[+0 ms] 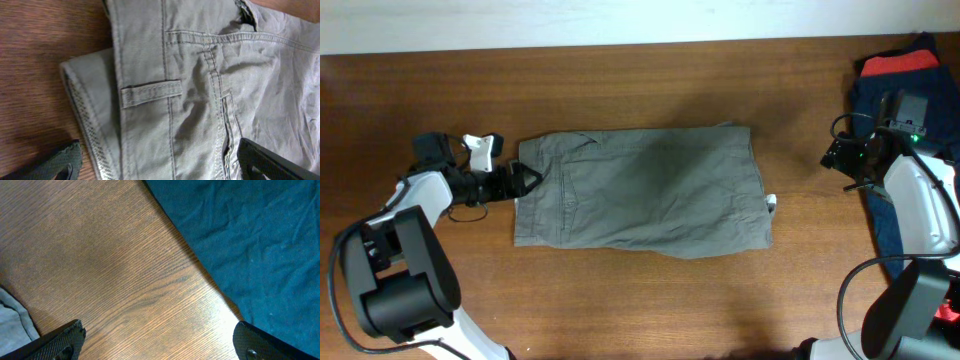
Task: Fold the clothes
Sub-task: 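Pull the shorts' left edge leftward with the left gripper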
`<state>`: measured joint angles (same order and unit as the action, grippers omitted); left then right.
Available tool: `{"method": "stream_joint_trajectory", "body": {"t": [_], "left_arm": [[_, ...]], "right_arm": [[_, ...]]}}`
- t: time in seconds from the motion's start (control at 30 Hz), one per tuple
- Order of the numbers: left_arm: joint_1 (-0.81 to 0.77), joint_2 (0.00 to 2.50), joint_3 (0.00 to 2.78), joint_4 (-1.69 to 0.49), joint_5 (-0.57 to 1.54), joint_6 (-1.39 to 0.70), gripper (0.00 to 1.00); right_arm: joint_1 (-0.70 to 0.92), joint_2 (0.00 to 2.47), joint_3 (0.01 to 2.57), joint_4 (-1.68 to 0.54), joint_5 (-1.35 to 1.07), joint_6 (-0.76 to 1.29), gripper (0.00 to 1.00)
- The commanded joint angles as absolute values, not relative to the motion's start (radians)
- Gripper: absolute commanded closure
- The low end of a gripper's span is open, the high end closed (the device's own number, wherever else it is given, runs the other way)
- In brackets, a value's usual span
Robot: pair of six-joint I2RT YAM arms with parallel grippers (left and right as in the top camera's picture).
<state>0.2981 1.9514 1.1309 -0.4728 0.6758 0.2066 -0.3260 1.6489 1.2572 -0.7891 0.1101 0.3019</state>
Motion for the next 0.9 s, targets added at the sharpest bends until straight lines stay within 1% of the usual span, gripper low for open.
{"method": "stream_joint_trajectory", "body": {"t": [0.0,0.03,0.1,0.3,0.43,0.63,0.87], "left_arm": [[0.270,2.009,1.097,-0.499,0.580,0.196,0.02],[0.269,2.015,1.097,-0.503,0.565,0.196,0.05],[0.269,2.031,1.097,-0.519,0.532,0.189,0.08],[0.269,2.059,1.097,-0.605,0.398,0.117,0.09],[0.272,2.059,1.097,-0.649,0.323,0.045,0.11],[0.272,2.060,1.097,-0.685,0.322,0.025,0.11],[0.271,2.063,1.097,-0.696,0.408,0.026,0.11]], "right_arm": [[-0.327,1.649,1.253,-0.789,0.112,0.297,0.01],[-0.327,1.649,1.253,-0.789,0.112,0.297,0.01],[-0.327,1.649,1.253,-0.789,0.112,0.297,0.01],[-0.327,1.649,1.253,-0.789,0.112,0.297,0.01],[-0.327,1.649,1.253,-0.789,0.112,0.297,0.01],[-0.327,1.649,1.253,-0.789,0.112,0.297,0.01],[-0.327,1.649,1.253,-0.789,0.112,0.297,0.01]]}}
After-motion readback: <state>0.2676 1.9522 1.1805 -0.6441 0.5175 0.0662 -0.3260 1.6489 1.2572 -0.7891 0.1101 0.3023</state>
